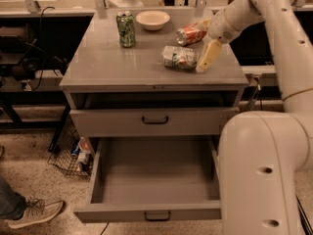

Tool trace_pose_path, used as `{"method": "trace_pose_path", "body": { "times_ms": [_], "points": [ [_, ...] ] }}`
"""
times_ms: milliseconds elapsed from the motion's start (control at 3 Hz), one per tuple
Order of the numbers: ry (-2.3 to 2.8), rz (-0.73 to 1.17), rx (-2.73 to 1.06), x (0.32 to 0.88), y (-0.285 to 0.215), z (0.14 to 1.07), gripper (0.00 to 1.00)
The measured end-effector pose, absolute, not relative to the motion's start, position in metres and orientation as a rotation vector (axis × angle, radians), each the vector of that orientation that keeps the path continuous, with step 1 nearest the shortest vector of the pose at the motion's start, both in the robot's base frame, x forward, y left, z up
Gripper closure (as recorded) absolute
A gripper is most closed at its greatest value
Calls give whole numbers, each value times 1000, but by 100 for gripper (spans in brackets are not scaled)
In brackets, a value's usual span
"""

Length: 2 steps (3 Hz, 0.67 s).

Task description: Pick 7up can from middle drawer and place on counter

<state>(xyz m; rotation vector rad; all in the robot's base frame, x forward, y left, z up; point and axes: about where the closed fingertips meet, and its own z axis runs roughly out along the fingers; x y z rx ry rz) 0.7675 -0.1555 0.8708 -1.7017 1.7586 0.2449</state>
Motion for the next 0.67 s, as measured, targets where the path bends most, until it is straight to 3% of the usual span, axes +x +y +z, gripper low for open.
{"method": "trace_pose_path", "body": {
  "times_ms": [333,667],
  "points": [
    [1809,191,-1605,763,-196,883,0],
    [1942,71,-1407,741,-285,899,0]
  ]
}}
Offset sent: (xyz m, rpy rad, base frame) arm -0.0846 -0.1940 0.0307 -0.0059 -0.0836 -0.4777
